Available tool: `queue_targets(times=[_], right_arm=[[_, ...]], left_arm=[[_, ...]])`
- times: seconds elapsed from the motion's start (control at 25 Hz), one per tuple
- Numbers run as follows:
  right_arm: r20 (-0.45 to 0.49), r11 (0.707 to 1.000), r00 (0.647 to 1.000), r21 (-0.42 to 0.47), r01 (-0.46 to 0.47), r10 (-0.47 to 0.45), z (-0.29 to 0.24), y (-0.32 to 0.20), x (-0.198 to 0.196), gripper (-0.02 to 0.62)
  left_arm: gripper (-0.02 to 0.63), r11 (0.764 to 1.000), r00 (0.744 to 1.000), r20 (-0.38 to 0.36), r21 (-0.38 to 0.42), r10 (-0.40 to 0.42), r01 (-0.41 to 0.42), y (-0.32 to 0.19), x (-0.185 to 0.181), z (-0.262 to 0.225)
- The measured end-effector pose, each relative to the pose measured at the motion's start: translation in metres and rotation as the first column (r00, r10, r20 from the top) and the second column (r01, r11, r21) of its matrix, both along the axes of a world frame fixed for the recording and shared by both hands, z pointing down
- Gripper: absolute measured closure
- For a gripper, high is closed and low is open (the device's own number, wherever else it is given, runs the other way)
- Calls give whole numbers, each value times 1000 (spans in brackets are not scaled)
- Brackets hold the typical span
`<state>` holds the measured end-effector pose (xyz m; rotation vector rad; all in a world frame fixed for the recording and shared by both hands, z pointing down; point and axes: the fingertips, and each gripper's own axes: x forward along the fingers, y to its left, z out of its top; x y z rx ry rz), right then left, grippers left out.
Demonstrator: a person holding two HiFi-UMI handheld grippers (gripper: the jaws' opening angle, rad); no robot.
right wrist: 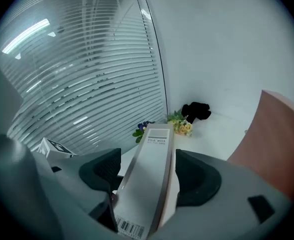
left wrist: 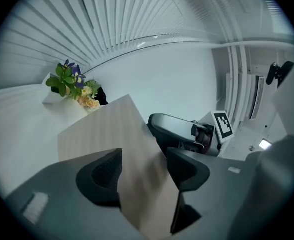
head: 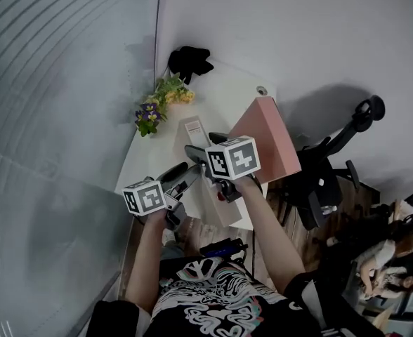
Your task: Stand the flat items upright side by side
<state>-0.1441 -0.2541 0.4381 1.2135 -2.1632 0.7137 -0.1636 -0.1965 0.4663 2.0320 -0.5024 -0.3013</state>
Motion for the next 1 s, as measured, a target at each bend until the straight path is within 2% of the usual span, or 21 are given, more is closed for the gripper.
queue_targets(times=[0.16, 0.32, 0.4, 0.68, 0.92, 1.0], right_arm=[[-84, 999, 996, -47, 0, -4, 14, -7, -2, 247], [-188, 996, 982, -89, -27, 10, 30, -14, 6, 265], [-220, 995, 975, -99, -29, 6, 33, -14, 7, 265], [-212, 995, 977, -98, -21, -1, 34, -16, 3, 276], [-209, 995, 977, -81, -63, 44, 31, -16, 12, 281], [-213, 994, 975, -70, -80, 63, 29, -16, 16, 282]], left_arm=[[341, 998, 997, -49, -16, 65, -66, -2, 9, -1], [342, 994, 992, -75, -22, 101, -102, -9, 13, 4], [370, 992, 989, -82, -25, 121, -124, -11, 14, 7], [394, 985, 975, -156, -48, 159, -168, -13, 11, 10], [355, 976, 958, -214, -55, 193, -209, -13, 14, 5], [332, 969, 954, -206, -65, 219, -237, -10, 18, 9]])
